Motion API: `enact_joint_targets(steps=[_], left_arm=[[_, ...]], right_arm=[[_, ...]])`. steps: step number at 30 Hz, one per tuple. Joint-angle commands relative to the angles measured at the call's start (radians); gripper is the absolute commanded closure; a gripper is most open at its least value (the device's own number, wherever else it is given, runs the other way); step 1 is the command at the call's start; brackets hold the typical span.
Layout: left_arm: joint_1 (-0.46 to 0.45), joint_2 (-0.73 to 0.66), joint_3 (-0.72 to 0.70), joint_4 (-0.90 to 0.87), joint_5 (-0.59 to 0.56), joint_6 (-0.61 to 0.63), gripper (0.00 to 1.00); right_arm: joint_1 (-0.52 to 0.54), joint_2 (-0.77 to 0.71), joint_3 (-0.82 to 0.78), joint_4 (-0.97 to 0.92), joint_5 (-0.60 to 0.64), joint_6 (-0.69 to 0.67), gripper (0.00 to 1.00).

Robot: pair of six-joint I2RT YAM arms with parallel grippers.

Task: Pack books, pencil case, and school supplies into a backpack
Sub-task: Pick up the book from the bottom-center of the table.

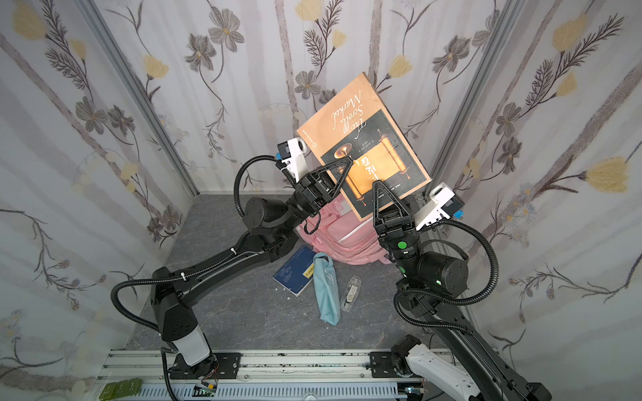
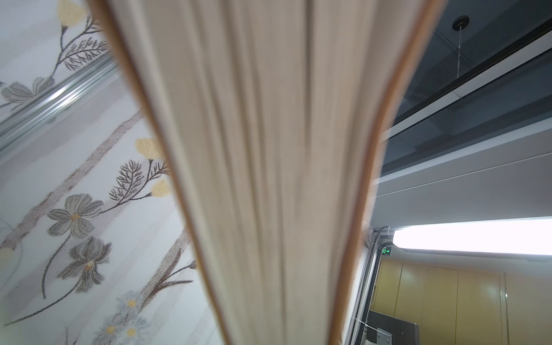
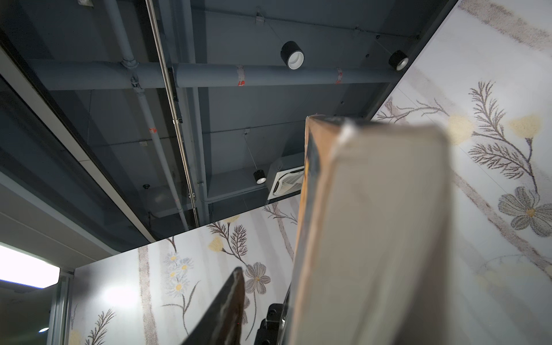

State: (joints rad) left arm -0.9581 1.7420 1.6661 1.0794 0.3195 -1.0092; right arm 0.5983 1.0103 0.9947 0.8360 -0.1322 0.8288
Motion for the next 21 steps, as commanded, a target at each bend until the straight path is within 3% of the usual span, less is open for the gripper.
enact_joint_targets(steps=[1,3,5,6,7,8,9,14,21], left_arm=[[-0.001,-0.01,-0.034,0.023,0.016,-0.011,1.0],[-0.001,-0.008,-0.04,0.041,0.008,-0.019,1.0],[-0.001,-0.008,-0.037,0.047,0.002,-0.017,1.0],[-0.002,-0.008,-0.037,0.047,-0.004,-0.014,1.0],[-0.002,-0.009,-0.038,0.074,-0.012,-0.011,1.0],[-0.001,-0.013,-0.041,0.085,-0.025,-0.003,1.0],[-0.001,-0.018,-0.042,0.088,-0.038,0.009,1.0],[0.0,-0.022,-0.003,0.056,-0.034,0.054,1.0],[-0.002,0.008,0.035,0.056,-0.034,0.043,1.0]], right_arm=[[-0.011,-0.014,0.022,-0.043,-0.016,0.003,0.62],[-0.026,-0.026,0.019,-0.083,-0.014,0.003,0.8],[-0.04,-0.038,0.014,-0.108,-0.022,0.003,0.88],[-0.045,-0.047,0.013,-0.126,-0.029,0.003,0.82],[-0.048,-0.054,0.014,-0.142,-0.038,0.001,0.7],[-0.048,-0.064,0.016,-0.166,-0.052,-0.011,0.52],[-0.048,-0.075,0.018,-0.195,-0.073,-0.023,0.44],[-0.048,-0.184,-0.053,-0.313,-0.106,-0.056,0.4],[-0.048,-0.322,-0.152,-0.396,-0.031,-0.104,0.39]])
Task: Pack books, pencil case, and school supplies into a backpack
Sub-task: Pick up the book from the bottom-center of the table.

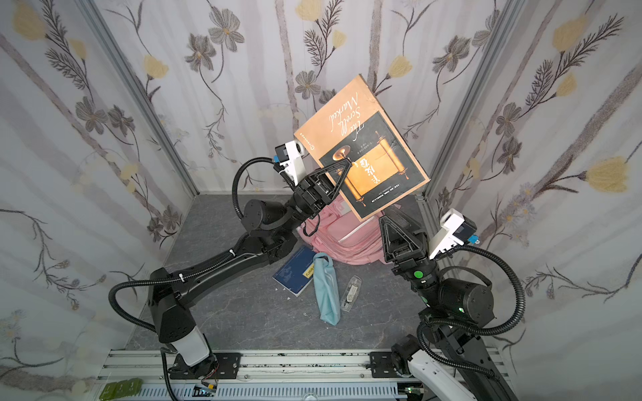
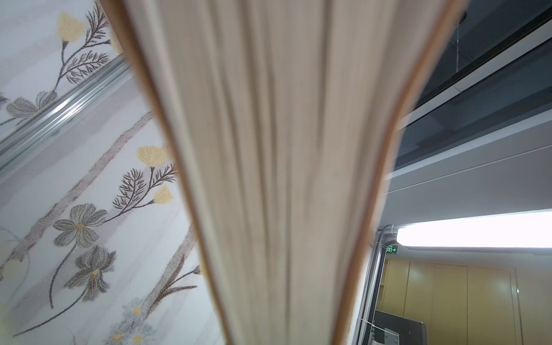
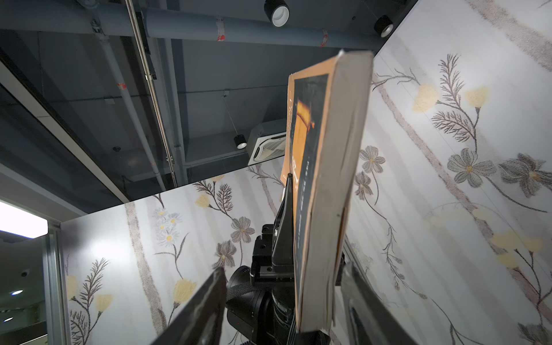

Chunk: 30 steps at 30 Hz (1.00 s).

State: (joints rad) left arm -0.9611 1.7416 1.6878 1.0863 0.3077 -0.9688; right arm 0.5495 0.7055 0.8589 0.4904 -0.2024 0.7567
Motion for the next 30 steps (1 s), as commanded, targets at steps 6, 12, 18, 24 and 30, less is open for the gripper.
enact_joint_targets(steps=[6,12,18,24,30], left_arm=[[-0.007,0.052,0.059,0.022,-0.019,-0.031,1.0],[-0.013,0.096,0.102,0.037,-0.002,-0.088,1.0],[-0.014,0.093,0.109,0.005,0.004,-0.083,1.0],[-0.014,0.089,0.108,-0.008,0.007,-0.085,1.0],[-0.028,0.091,0.121,-0.067,0.041,-0.061,1.0]], right_arm=[[0.001,0.031,0.027,0.012,0.03,-0.084,0.3],[-0.006,0.109,0.085,0.071,0.075,-0.098,0.33],[-0.029,0.145,0.108,0.118,0.052,-0.085,0.44],[-0.042,0.138,0.109,0.123,0.042,-0.079,0.78],[-0.048,0.121,0.106,0.098,0.057,-0.07,0.91]])
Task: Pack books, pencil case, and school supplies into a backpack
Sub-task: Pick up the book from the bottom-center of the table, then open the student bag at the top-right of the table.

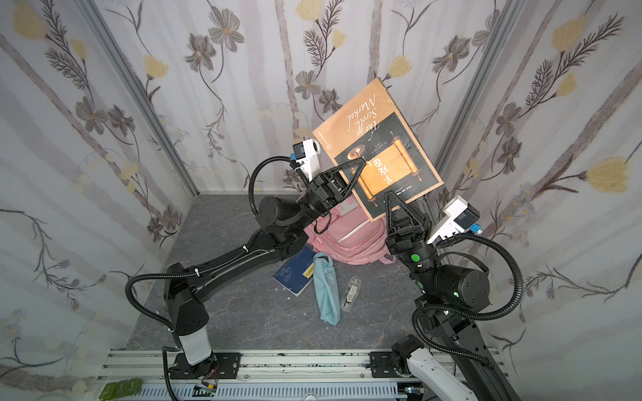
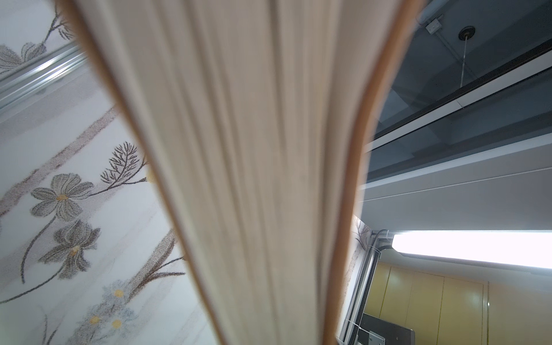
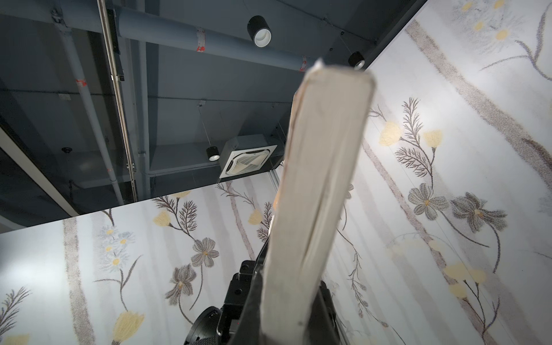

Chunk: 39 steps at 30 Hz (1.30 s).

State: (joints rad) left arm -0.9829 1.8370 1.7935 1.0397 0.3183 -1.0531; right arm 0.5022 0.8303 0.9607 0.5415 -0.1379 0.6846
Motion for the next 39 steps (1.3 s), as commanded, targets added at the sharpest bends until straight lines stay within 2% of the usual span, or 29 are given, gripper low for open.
enact_joint_targets(steps=[1,2,4,8,10,12,14,15,16,17,18,20,21,23,26,28,31,34,39], left_arm=[[-0.011,0.0,0.021,-0.03,0.036,0.027,1.0],[-0.014,0.001,0.026,-0.037,0.043,0.03,1.0],[-0.022,0.009,0.038,-0.048,0.053,0.035,1.0],[-0.033,0.021,0.044,-0.049,0.062,0.033,1.0],[-0.036,0.021,0.04,-0.049,0.067,0.032,1.0],[-0.035,0.02,0.029,-0.05,0.067,0.038,1.0],[-0.036,0.008,0.007,-0.075,0.051,0.071,1.0],[-0.036,-0.006,-0.007,-0.109,0.035,0.104,0.92],[-0.036,-0.024,-0.023,-0.165,0.014,0.152,0.7],[-0.036,-0.04,-0.035,-0.229,-0.009,0.203,0.63],[-0.036,-0.058,-0.046,-0.302,-0.038,0.269,0.62],[-0.036,-0.082,-0.051,-0.459,-0.115,0.386,0.53],[-0.035,-0.09,-0.047,-0.546,-0.171,0.435,0.52],[-0.036,-0.094,-0.032,-0.698,-0.289,0.505,0.47],[-0.036,-0.078,-0.007,-0.874,-0.412,0.605,0.45],[-0.036,-0.054,0.01,-0.974,-0.474,0.675,0.39],[-0.035,0.009,0.063,-1.108,-0.519,0.777,0.33],[-0.036,0.125,0.19,-1.301,-0.547,0.878,0.3],[-0.034,0.303,0.322,-1.439,-0.606,0.986,0.29]], right_arm=[[-0.002,-0.003,0.007,0.044,-0.004,0.007,0.82],[-0.002,-0.001,0.01,0.041,0.0,0.011,0.76],[-0.004,0.003,0.017,0.04,0.01,0.025,0.74],[-0.013,0.01,0.03,0.043,0.035,0.055,0.78],[-0.024,0.014,0.036,0.046,0.04,0.073,0.84],[-0.036,0.016,0.042,0.04,0.04,0.093,1.0],[-0.051,0.011,0.054,-0.007,0.055,0.127,1.0],[-0.06,0.004,0.06,-0.043,0.066,0.143,1.0],[-0.068,-0.006,0.07,-0.088,0.078,0.15,1.0],[-0.074,-0.015,0.084,-0.141,0.089,0.147,1.0],[-0.082,-0.024,0.108,-0.221,0.108,0.135,1.0],[-0.095,-0.022,0.192,-0.448,0.171,0.086,1.0],[-0.102,-0.012,0.248,-0.583,0.221,0.056,1.0],[-0.129,-0.002,0.308,-0.737,0.276,0.021,1.0],[-0.188,0.005,0.358,-0.865,0.259,-0.022,1.0],[-0.221,0.016,0.381,-0.955,0.251,-0.04,1.0],[-0.259,0.03,0.4,-1.056,0.232,-0.064,1.0],[-0.281,0.052,0.418,-1.175,0.224,-0.073,1.0],[-0.286,-0.024,0.297,-1.235,0.21,0.008,1.0]])
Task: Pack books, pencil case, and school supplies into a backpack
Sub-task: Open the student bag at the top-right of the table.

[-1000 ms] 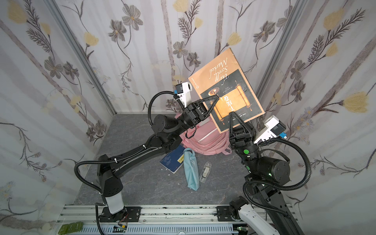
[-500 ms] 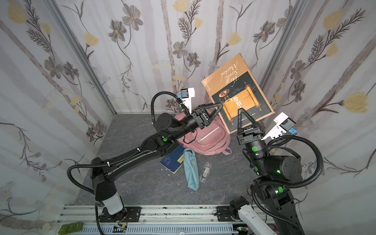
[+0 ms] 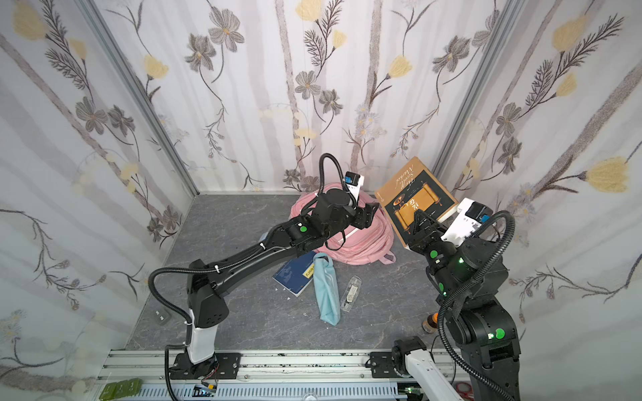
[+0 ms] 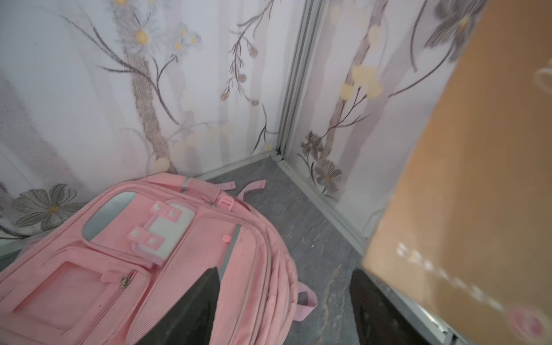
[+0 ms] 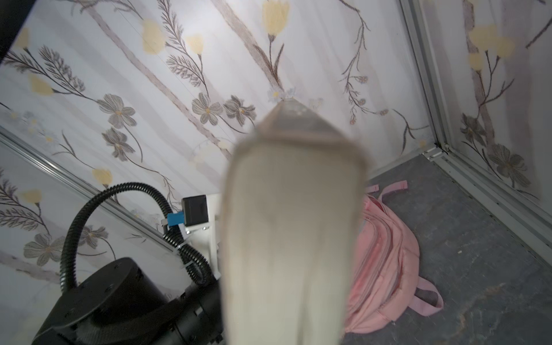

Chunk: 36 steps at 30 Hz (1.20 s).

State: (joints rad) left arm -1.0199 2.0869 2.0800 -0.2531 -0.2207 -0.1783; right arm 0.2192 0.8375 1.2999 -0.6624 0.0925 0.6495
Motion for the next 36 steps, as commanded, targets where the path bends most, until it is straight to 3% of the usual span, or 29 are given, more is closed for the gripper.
enact_joint_targets(steps=[1,6,17,30,33,36], left_arm=[[0.003,0.083,0.044,-0.145,-0.073,0.132,0.29],[0.009,0.21,0.099,-0.157,-0.089,0.202,0.29],[0.061,0.445,0.337,-0.294,-0.042,0.216,0.29],[0.064,0.508,0.362,-0.288,0.089,0.215,0.17],[0.066,0.543,0.401,-0.327,0.012,0.215,0.22],[0.067,0.566,0.416,-0.356,-0.052,0.237,0.37]], right_arm=[[-0.003,-0.055,-0.071,-0.034,-0.022,0.058,1.0],[-0.003,-0.105,-0.116,-0.115,-0.028,0.073,1.0],[-0.003,-0.159,-0.13,-0.173,0.064,0.069,1.0],[-0.003,-0.161,-0.167,-0.162,0.087,0.055,1.0],[-0.002,-0.168,-0.18,-0.157,0.078,0.06,1.0],[-0.003,-0.175,-0.185,-0.145,0.076,0.064,1.0]])
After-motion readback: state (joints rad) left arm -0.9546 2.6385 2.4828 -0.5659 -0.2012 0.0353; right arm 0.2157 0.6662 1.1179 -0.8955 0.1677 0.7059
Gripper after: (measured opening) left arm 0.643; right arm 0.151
